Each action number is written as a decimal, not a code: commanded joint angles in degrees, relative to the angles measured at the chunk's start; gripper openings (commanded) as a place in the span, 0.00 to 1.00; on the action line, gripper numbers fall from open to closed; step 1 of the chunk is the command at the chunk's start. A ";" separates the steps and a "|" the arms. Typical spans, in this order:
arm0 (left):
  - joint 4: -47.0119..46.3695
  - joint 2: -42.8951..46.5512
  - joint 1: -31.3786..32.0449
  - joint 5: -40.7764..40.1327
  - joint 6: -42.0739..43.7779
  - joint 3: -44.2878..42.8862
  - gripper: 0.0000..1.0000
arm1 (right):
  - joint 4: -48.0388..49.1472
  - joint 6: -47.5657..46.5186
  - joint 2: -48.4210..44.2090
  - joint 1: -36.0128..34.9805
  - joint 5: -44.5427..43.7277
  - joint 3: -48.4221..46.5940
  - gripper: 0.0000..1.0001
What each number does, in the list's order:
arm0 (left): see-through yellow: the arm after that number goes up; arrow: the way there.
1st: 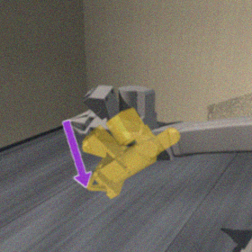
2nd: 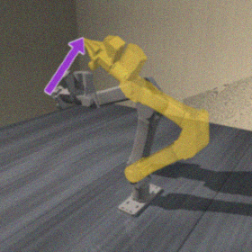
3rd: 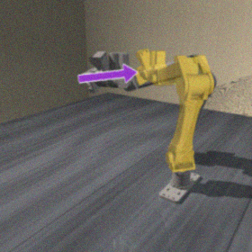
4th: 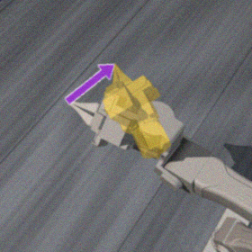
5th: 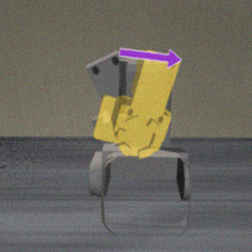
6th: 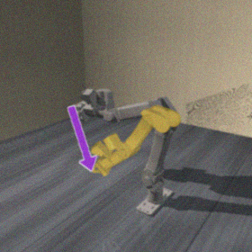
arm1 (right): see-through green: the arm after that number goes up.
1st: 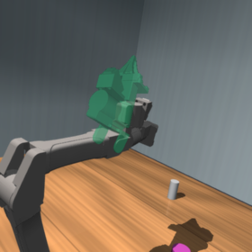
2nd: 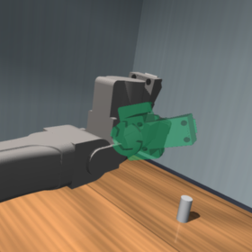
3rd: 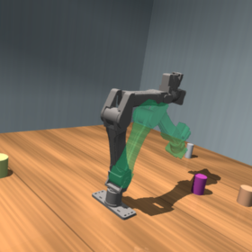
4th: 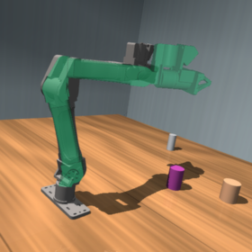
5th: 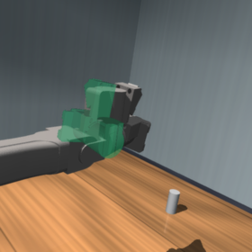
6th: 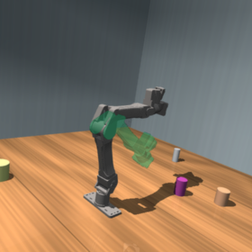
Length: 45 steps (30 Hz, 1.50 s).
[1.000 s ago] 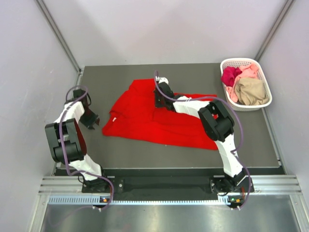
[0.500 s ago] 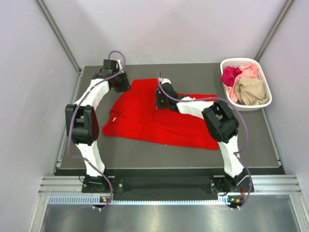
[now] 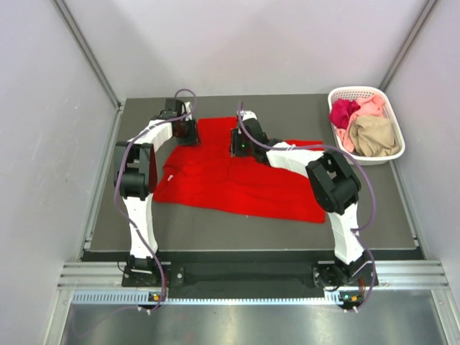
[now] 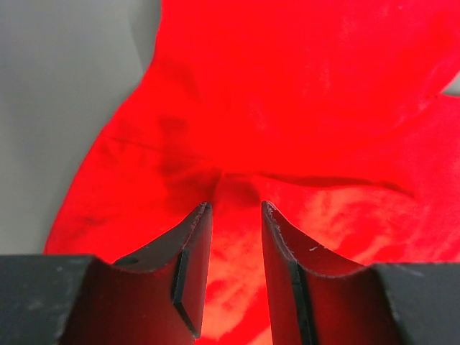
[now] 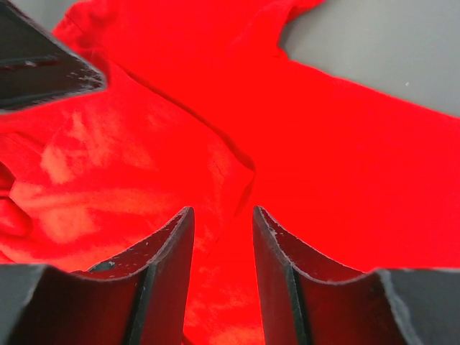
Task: Fold and stack the t-shirts
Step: Fold the tshirt
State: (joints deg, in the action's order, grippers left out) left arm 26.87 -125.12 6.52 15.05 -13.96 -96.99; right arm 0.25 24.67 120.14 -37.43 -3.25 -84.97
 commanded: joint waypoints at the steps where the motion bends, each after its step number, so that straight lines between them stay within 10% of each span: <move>1: -4.20 -1.26 0.16 -1.25 1.82 -3.47 0.39 | 2.21 0.30 0.62 0.52 0.78 -4.06 0.39; 12: -5.60 -2.50 0.24 -0.55 2.71 -4.87 0.34 | 0.63 0.65 5.81 0.52 -0.09 -7.40 0.38; 19: -5.69 -2.41 0.51 2.17 1.39 -5.66 0.00 | 1.33 0.12 6.51 0.69 -0.36 -7.49 0.28; 25: -6.04 -1.80 0.59 2.53 -0.45 -6.46 0.00 | 1.59 -1.28 5.90 0.95 -0.89 -8.11 0.01; 45: -8.85 -1.27 0.51 -3.09 -3.45 -6.90 0.00 | 7.74 -0.58 3.35 1.13 -3.70 -4.77 0.00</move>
State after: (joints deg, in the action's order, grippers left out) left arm 22.20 -127.92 6.96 12.56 -16.56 -101.73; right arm 2.42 24.10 126.80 -37.21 -5.43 -90.30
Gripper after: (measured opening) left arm 0.012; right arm 0.008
